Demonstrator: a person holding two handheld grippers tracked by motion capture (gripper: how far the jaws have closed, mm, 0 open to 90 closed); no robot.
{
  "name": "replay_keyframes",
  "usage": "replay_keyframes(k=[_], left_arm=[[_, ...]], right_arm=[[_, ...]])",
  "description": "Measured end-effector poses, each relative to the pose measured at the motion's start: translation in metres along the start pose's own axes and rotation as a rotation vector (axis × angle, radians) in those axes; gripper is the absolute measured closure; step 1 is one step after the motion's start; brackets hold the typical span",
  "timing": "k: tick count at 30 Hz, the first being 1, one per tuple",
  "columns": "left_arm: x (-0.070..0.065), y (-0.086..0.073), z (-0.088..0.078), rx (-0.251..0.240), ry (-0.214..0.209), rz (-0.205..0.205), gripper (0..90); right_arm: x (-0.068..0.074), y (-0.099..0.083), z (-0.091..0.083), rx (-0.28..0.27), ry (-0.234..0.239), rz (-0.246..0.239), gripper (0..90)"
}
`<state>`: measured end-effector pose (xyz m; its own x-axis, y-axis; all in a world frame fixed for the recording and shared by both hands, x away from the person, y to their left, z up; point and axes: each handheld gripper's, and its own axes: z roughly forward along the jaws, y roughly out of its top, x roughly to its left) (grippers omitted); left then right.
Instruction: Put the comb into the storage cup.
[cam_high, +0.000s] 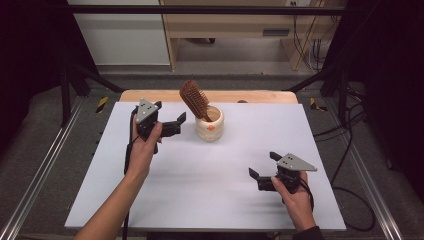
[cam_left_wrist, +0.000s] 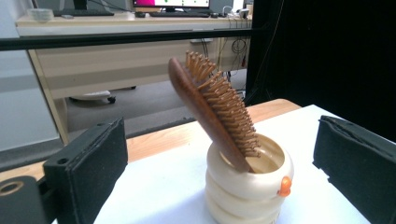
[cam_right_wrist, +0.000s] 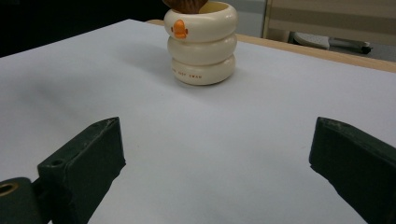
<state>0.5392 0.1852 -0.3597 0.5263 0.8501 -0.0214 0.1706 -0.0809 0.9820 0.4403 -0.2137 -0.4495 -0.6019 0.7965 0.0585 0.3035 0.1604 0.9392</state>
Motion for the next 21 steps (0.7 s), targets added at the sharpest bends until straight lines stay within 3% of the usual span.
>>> replay_keyframes(k=[3, 12, 16, 21], left_arm=[[0.003, -0.001, -0.007, 0.002, 0.006, 0.020, 3.2], [0.009, -0.008, -0.026, 0.001, -0.024, 0.010, 3.2], [0.012, -0.010, -0.032, 0.003, -0.018, 0.037, 3.1], [0.017, -0.015, -0.042, 0.001, 0.002, 0.028, 2.9]], right_arm=[[-0.001, 0.000, -0.001, -0.007, -0.002, 0.004, 3.6], [-0.005, 0.001, -0.005, -0.023, -0.031, 0.013, 4.3], [-0.005, 0.001, -0.005, -0.022, -0.031, 0.021, 4.1], [-0.005, 0.001, -0.006, -0.025, -0.032, 0.018, 4.2]])
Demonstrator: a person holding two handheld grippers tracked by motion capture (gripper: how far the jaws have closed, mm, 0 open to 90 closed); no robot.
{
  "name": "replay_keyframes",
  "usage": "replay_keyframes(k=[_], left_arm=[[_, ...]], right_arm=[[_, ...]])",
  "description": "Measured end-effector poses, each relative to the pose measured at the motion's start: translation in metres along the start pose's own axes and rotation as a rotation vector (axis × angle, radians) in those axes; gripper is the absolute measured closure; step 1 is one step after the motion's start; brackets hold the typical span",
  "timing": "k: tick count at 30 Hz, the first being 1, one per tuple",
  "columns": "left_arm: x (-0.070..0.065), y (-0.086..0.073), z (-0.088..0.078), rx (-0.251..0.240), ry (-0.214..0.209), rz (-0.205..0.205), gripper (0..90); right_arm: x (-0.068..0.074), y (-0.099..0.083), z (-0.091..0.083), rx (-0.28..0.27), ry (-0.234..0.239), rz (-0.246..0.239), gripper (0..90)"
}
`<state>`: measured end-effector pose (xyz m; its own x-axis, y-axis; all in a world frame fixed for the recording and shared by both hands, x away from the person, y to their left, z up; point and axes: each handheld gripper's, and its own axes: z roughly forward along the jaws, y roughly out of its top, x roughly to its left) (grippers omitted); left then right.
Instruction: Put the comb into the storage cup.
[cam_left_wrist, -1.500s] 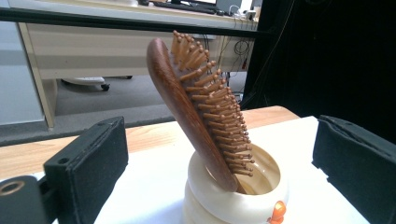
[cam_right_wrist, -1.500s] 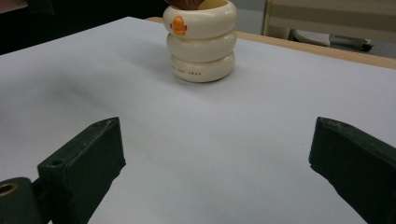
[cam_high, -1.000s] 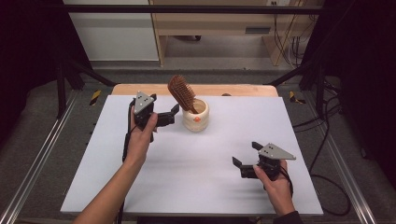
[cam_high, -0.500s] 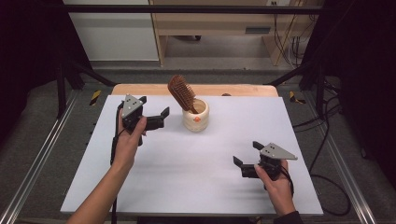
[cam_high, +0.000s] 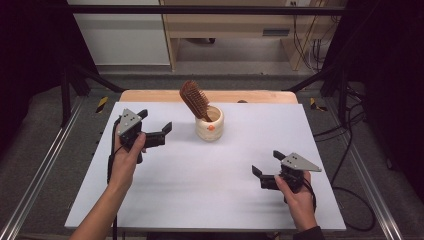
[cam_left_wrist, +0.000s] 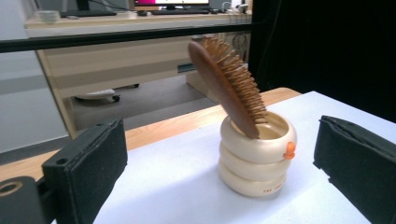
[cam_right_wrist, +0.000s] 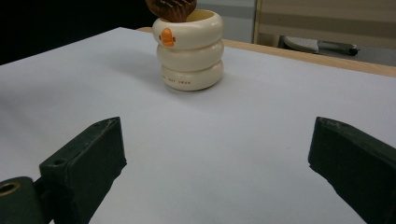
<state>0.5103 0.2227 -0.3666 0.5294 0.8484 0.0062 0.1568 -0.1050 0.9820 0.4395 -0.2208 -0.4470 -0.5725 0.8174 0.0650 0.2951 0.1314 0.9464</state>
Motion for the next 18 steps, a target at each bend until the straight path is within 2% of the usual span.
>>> replay_keyframes(k=[5, 10, 14, 18], left_arm=[[0.000, 0.000, -0.013, -0.011, 0.017, 0.000, 2.9], [0.001, 0.002, -0.027, -0.025, 0.010, 0.000, 2.7], [0.001, 0.003, -0.041, -0.037, 0.026, 0.002, 2.7], [0.002, 0.003, -0.052, -0.040, 0.020, 0.001, 2.6]], right_arm=[[0.001, 0.002, -0.004, -0.018, 0.000, -0.002, 4.1], [-0.003, 0.003, -0.010, -0.056, 0.009, 0.039, 4.2], [-0.009, 0.003, -0.016, -0.059, -0.008, 0.037, 4.2], [-0.015, 0.003, -0.020, -0.062, -0.028, 0.038, 4.3]])
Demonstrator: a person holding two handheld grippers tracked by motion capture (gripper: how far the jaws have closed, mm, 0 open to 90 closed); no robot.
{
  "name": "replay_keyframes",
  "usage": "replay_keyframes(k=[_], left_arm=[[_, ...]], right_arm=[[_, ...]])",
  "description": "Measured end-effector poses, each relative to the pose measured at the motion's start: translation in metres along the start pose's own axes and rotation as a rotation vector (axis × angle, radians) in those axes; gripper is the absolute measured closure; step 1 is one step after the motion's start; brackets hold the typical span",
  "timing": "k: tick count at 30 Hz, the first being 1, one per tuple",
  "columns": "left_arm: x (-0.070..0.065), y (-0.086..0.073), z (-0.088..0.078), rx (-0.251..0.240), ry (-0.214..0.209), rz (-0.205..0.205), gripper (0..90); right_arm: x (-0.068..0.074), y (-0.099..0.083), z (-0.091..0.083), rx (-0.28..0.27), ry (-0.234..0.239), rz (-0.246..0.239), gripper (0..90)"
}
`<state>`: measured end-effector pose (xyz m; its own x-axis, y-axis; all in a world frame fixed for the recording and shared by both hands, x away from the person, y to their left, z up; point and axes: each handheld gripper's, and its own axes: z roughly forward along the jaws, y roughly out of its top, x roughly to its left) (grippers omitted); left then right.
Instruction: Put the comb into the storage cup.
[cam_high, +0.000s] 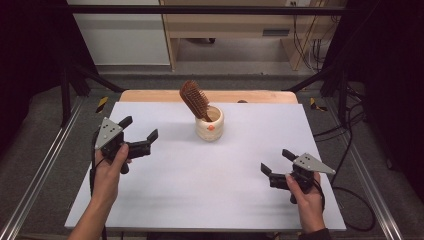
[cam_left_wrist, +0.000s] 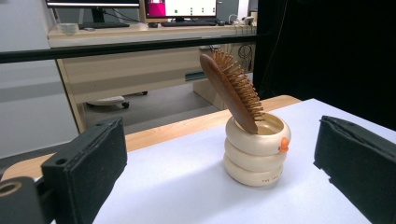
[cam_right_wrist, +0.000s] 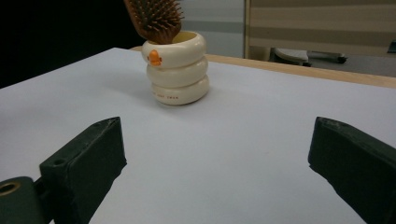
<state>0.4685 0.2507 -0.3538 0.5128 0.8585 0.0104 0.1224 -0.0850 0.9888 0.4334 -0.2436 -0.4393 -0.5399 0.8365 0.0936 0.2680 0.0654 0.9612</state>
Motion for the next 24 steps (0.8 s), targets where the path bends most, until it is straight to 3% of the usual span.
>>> replay_keyframes(k=[6, 10, 16, 24], left_arm=[[0.008, -0.001, -0.016, 0.007, 0.009, 0.030, 2.3], [0.016, -0.006, -0.023, -0.006, 0.023, 0.004, 2.3], [0.024, -0.023, -0.032, 0.008, 0.050, -0.009, 2.3], [0.030, -0.044, -0.056, 0.004, 0.083, -0.017, 2.4]], right_arm=[[-0.009, -0.001, 0.003, 0.014, -0.018, -0.009, 4.8], [-0.014, -0.005, 0.006, 0.029, -0.015, -0.008, 4.9], [-0.009, -0.008, 0.010, 0.031, 0.002, -0.033, 5.0], [-0.002, -0.006, 0.008, 0.002, -0.005, -0.064, 4.3]])
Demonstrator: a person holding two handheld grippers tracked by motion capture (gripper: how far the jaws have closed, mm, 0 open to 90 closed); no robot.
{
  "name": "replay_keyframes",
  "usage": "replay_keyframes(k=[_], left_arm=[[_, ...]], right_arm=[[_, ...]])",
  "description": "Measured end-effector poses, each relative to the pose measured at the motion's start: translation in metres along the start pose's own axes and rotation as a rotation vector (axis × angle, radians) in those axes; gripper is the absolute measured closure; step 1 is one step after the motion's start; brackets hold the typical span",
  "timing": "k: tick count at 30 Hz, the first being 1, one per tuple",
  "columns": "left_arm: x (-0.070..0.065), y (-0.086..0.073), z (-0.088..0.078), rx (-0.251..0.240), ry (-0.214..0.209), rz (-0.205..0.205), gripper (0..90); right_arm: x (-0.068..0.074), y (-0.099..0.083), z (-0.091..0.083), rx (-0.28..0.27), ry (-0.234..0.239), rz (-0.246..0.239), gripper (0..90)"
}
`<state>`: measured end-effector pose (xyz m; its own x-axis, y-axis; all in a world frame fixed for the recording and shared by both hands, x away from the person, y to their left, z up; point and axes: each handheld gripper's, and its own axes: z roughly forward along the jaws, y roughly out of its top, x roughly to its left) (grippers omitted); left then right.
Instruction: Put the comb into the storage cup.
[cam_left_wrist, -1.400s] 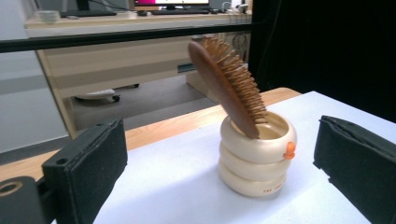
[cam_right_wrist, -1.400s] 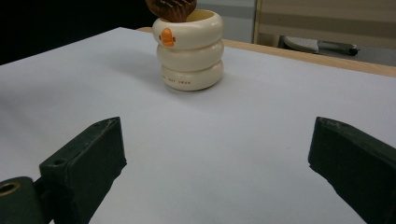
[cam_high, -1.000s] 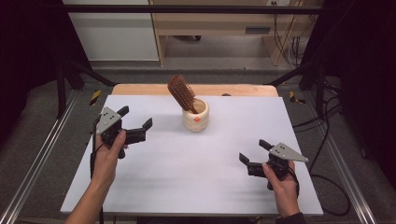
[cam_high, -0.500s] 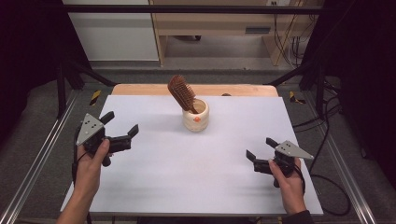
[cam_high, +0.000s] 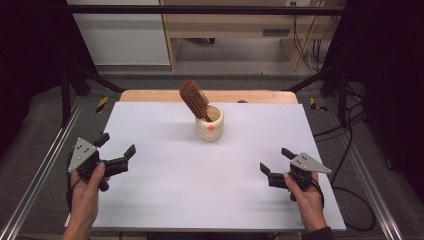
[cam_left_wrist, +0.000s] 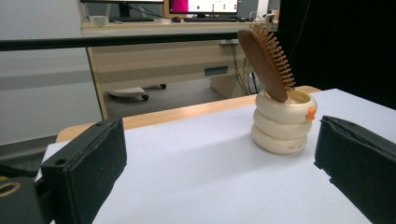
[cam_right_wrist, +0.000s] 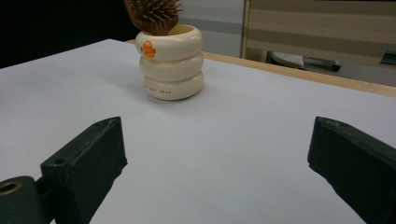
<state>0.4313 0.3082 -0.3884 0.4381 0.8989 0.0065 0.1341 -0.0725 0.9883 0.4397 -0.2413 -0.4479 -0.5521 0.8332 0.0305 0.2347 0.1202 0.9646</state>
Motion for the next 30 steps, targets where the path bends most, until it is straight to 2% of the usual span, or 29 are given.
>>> replay_keyframes(k=[3, 7, 11, 15, 23, 30], left_arm=[[0.003, -0.006, -0.005, 0.005, -0.001, 0.008, 2.3], [0.006, -0.015, -0.010, 0.012, 0.003, -0.003, 2.4], [0.006, -0.022, -0.017, 0.004, 0.007, -0.015, 2.4], [0.006, -0.024, -0.021, -0.001, 0.001, -0.008, 2.4], [0.005, -0.035, -0.016, 0.002, 0.000, -0.022, 2.6], [-0.005, -0.046, -0.009, 0.014, -0.018, -0.026, 2.8]], right_arm=[[0.005, -0.001, -0.002, 0.000, 0.009, -0.006, 4.1], [0.009, -0.004, -0.007, 0.004, 0.017, -0.024, 3.9], [0.009, -0.004, -0.013, -0.013, 0.001, -0.033, 3.8], [0.008, -0.007, -0.019, -0.018, -0.006, -0.031, 3.8], [0.002, -0.009, -0.024, -0.031, -0.016, -0.015, 3.7], [0.002, -0.009, -0.027, -0.043, -0.016, -0.017, 3.6]])
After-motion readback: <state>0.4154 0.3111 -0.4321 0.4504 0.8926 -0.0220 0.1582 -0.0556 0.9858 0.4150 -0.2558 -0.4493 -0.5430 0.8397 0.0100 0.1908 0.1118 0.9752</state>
